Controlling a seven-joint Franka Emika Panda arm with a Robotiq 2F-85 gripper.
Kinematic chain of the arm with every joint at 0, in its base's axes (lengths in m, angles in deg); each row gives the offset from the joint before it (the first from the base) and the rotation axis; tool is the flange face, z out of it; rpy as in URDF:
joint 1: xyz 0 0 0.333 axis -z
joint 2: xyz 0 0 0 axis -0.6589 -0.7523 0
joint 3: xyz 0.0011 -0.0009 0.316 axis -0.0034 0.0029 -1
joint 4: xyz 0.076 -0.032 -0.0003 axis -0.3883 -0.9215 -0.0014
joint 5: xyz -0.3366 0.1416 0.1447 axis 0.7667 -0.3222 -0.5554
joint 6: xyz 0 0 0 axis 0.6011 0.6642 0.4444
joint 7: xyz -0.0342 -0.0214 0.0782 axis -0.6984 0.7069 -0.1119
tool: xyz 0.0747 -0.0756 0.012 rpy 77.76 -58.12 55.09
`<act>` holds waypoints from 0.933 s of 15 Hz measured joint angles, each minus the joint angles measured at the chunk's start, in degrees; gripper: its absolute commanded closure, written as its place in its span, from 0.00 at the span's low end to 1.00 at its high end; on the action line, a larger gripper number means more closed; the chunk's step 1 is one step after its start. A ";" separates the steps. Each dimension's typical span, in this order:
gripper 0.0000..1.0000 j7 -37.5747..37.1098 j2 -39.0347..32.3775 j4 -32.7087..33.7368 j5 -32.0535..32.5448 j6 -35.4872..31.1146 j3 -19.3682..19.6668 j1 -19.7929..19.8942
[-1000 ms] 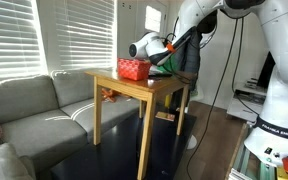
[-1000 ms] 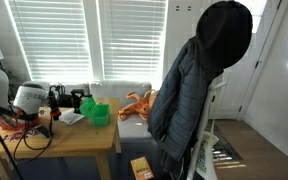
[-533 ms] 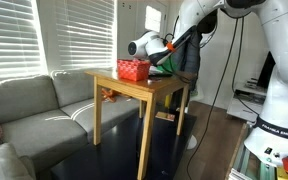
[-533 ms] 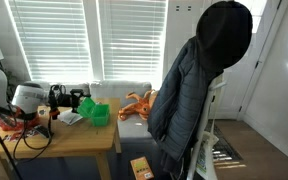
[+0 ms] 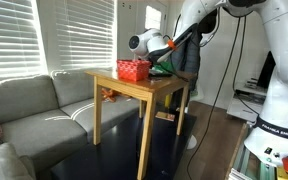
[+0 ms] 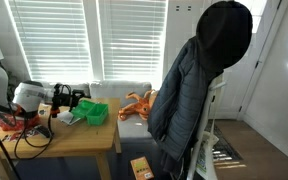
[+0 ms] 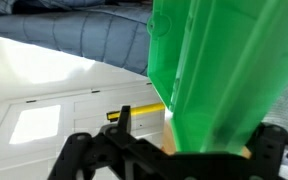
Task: Open the green container.
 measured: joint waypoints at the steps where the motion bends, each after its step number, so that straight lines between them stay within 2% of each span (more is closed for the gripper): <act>1: 0.00 0.91 0.32 -0.02 -0.83 -2.07 -0.02 0.44; 8: 0.00 10.92 2.92 -0.22 -10.52 -12.81 -0.01 3.58; 14: 0.00 25.28 7.38 -0.61 -26.30 -17.13 0.13 6.64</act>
